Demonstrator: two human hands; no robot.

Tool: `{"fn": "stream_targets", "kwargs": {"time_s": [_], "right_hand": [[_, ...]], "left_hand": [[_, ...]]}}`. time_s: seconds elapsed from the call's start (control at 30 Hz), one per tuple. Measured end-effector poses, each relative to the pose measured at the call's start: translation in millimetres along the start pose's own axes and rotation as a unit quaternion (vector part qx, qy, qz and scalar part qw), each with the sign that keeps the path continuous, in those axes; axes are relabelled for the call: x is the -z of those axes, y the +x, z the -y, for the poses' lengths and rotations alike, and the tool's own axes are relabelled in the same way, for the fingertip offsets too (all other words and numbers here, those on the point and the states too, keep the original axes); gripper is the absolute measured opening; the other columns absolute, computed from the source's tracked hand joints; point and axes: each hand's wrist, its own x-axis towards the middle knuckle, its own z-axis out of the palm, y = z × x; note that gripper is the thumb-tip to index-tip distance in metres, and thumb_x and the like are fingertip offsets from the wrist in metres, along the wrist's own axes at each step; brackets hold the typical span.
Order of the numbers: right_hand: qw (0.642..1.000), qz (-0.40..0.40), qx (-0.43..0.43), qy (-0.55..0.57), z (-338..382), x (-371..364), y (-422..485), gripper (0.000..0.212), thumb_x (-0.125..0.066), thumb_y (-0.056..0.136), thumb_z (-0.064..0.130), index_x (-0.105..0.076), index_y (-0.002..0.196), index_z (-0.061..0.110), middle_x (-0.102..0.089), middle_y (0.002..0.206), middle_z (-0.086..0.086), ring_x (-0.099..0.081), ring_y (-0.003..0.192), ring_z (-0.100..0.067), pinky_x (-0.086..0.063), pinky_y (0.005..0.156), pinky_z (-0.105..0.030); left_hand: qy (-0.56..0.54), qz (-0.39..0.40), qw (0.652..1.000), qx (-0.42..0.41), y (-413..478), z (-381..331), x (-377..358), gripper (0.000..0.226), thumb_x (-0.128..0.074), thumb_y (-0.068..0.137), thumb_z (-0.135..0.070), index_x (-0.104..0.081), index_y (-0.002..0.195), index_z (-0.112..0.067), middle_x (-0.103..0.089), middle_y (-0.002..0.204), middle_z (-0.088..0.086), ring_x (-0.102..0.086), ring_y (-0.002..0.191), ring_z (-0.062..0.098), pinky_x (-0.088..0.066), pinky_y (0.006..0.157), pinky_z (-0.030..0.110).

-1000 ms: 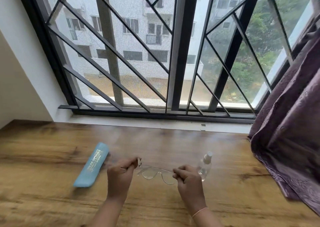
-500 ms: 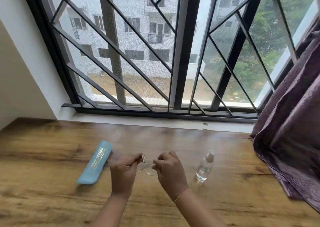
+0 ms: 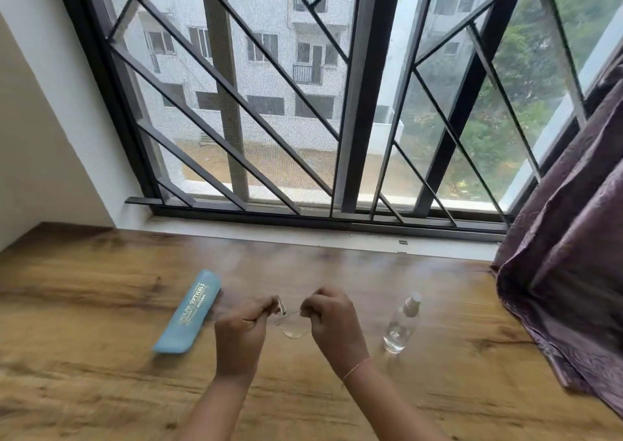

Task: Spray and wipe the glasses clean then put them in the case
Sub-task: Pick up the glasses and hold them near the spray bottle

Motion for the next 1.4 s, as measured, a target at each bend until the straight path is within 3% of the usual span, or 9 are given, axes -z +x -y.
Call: {"fn": "stream_targets", "kwargs": {"time_s": [0.13, 0.4, 0.57, 0.7, 0.9, 1.0, 1.13, 1.3, 1.4], "right_hand": [[0.996, -0.065, -0.004, 0.068, 4, 23, -3, 0.022, -0.062, 0.064, -0.010, -0.070, 0.065, 0.010, -0.061, 0.065, 0.000, -0.053, 0.065, 0.002, -0.038, 0.062, -0.002], [0.968, -0.114, -0.077, 0.211, -2, 67, -23, 0.023, -0.073, 0.066, -0.009, -0.073, 0.065, 0.014, -0.066, 0.069, 0.002, -0.062, 0.067, -0.009, -0.047, 0.061, -0.015], [0.943, -0.129, -0.105, 0.288, -12, 87, -30, 0.028, -0.068, 0.067, -0.017, -0.074, 0.067, 0.010, -0.069, 0.074, -0.006, -0.062, 0.066, -0.013, -0.048, 0.057, -0.021], [0.931, -0.132, -0.114, 0.320, -17, 91, -35, 0.036, -0.065, 0.068, -0.019, -0.074, 0.066, 0.015, -0.068, 0.077, -0.009, -0.062, 0.068, -0.016, -0.049, 0.057, -0.023], [0.921, -0.136, -0.117, 0.345, -19, 89, -38, 0.037, -0.065, 0.068, -0.020, -0.076, 0.068, 0.016, -0.068, 0.078, -0.012, -0.061, 0.068, -0.017, -0.049, 0.057, -0.024], [0.919, -0.140, -0.120, 0.350, -19, 90, -39, 0.037, -0.063, 0.070, -0.021, -0.076, 0.075, 0.013, -0.069, 0.082, -0.012, -0.062, 0.069, -0.016, -0.050, 0.059, -0.023], [0.923, -0.148, -0.136, 0.327, -23, 86, -43, 0.037, -0.064, 0.071, -0.018, -0.075, 0.081, 0.015, -0.069, 0.083, -0.009, -0.060, 0.065, -0.012, -0.050, 0.059, -0.019], [0.927, -0.141, -0.187, 0.291, -32, 71, -51, 0.042, -0.066, 0.069, -0.018, -0.074, 0.073, 0.023, -0.070, 0.076, -0.001, -0.058, 0.056, -0.006, -0.048, 0.054, -0.014], [0.924, -0.119, -0.221, 0.289, -35, 63, -54, 0.038, -0.068, 0.068, -0.017, -0.074, 0.072, 0.019, -0.069, 0.066, 0.003, -0.059, 0.055, -0.003, -0.051, 0.055, -0.016]], "left_hand": [[-0.008, -0.004, 1.000, 0.006, 2, -2, 1, 0.015, -0.063, 0.065, 0.002, -0.074, 0.073, -0.004, -0.067, 0.073, -0.010, -0.062, 0.075, -0.006, -0.045, 0.072, 0.004], [-0.020, -0.008, 1.000, 0.003, 2, 1, -1, 0.012, -0.065, 0.066, 0.000, -0.074, 0.073, -0.003, -0.067, 0.072, -0.014, -0.065, 0.071, 0.002, -0.050, 0.068, 0.015], [-0.027, -0.023, 0.999, 0.017, 1, 6, -2, 0.018, -0.068, 0.066, 0.006, -0.074, 0.079, -0.005, -0.069, 0.076, -0.008, -0.063, 0.077, -0.012, -0.051, 0.071, 0.013], [-0.039, -0.030, 0.999, 0.006, 1, 3, -4, 0.021, -0.064, 0.066, 0.003, -0.074, 0.081, -0.009, -0.070, 0.074, -0.007, -0.066, 0.075, 0.001, -0.054, 0.069, 0.025], [-0.034, -0.019, 0.999, -0.006, 2, 1, -4, 0.019, -0.065, 0.066, -0.001, -0.074, 0.078, -0.011, -0.059, 0.075, -0.044, -0.065, 0.073, -0.003, -0.052, 0.068, 0.017], [-0.038, -0.028, 0.999, -0.003, 1, 2, -4, 0.018, -0.064, 0.067, -0.001, -0.074, 0.079, -0.009, -0.063, 0.074, -0.036, -0.066, 0.072, 0.000, -0.054, 0.068, 0.025], [-0.035, -0.042, 0.998, 0.007, -1, 7, -4, 0.019, -0.063, 0.068, -0.002, -0.074, 0.081, -0.009, -0.072, 0.074, -0.004, -0.067, 0.074, 0.004, -0.054, 0.068, 0.035], [-0.042, -0.040, 0.998, 0.022, -2, 12, -6, 0.022, -0.069, 0.070, 0.008, -0.074, 0.084, -0.009, -0.073, 0.076, 0.000, -0.068, 0.074, 0.007, -0.056, 0.069, 0.038], [-0.066, -0.043, 0.996, 0.038, -2, 13, -6, 0.017, -0.066, 0.070, -0.005, -0.074, 0.084, -0.008, -0.073, 0.079, -0.013, -0.070, 0.074, 0.010, -0.057, 0.068, 0.041]]}}
